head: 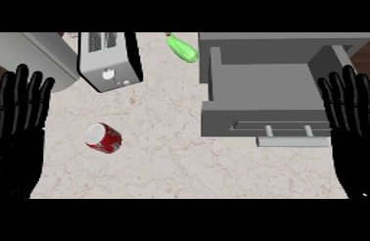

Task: Pick up the can, place it into the drawer and close the drawer

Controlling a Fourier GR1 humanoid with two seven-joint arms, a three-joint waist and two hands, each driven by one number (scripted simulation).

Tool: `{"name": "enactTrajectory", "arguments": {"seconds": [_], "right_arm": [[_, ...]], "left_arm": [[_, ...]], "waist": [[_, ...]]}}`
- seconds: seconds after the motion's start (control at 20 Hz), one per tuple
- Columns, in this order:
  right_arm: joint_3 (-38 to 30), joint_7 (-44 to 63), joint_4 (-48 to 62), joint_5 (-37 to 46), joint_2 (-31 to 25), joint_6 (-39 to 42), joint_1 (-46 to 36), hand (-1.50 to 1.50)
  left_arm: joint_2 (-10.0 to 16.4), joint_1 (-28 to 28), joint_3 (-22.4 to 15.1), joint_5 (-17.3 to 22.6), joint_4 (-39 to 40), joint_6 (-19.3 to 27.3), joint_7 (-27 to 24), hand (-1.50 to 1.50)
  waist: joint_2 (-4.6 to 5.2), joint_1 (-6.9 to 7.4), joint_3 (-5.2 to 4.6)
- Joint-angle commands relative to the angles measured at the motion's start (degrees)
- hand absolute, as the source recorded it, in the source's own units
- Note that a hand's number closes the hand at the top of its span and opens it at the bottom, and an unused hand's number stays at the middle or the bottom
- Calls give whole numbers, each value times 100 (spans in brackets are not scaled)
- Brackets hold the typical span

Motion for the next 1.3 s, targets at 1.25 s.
{"name": "enactTrajectory", "arguments": {"seconds": [1.25], "right_arm": [[-638, 814, -256, -168, -75, 199, 1473, -150]], "left_arm": [[-489, 1150, -734, -840, -467, 282, 1765, -150]], "waist": [[-30, -37, -141]]}}
